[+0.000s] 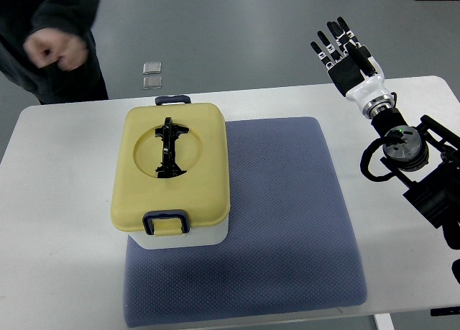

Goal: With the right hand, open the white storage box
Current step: 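Raise the right hand and swing it toward the yellow lid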

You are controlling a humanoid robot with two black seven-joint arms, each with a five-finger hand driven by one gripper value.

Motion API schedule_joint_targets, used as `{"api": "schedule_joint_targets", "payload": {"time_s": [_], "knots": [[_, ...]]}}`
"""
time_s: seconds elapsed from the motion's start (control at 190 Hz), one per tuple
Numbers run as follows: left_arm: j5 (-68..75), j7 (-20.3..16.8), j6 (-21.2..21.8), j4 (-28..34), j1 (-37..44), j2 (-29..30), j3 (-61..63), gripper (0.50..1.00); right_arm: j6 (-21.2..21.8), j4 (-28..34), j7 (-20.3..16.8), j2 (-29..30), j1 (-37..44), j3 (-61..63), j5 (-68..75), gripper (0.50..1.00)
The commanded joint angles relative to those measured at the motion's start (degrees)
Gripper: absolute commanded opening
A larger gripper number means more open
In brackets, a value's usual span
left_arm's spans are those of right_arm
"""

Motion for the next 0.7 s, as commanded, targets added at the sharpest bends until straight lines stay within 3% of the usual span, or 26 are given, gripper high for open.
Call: {"api": "schedule_joint_targets", "payload": {"time_s": [0.0,0.353,0.564,0.695], "knots": [[0.1,0.0,0.3,0.0,0.0,0.0,0.0,1.000,0.0,0.0,0.0,0.0,0.0,0.0,0.0,0.956],[0.0,0.0,0.4,0.0,0.0,0.0,0.0,1.000,0.2,0.4,-0.1,-0.5,1.5,-0.1,-1.2,0.956],[0.1,0.0,-0.1,-0.3,0.0,0.0,0.3,1.000,1.0,0.6,-1.8,-3.6,7.5,-3.6,-17.4,0.956],[0.1,0.0,-0.2,-0.3,0.0,0.0,0.3,1.000,7.1,1.6,-2.0,-7.2,12.3,-8.6,-31.8,0.956]]}}
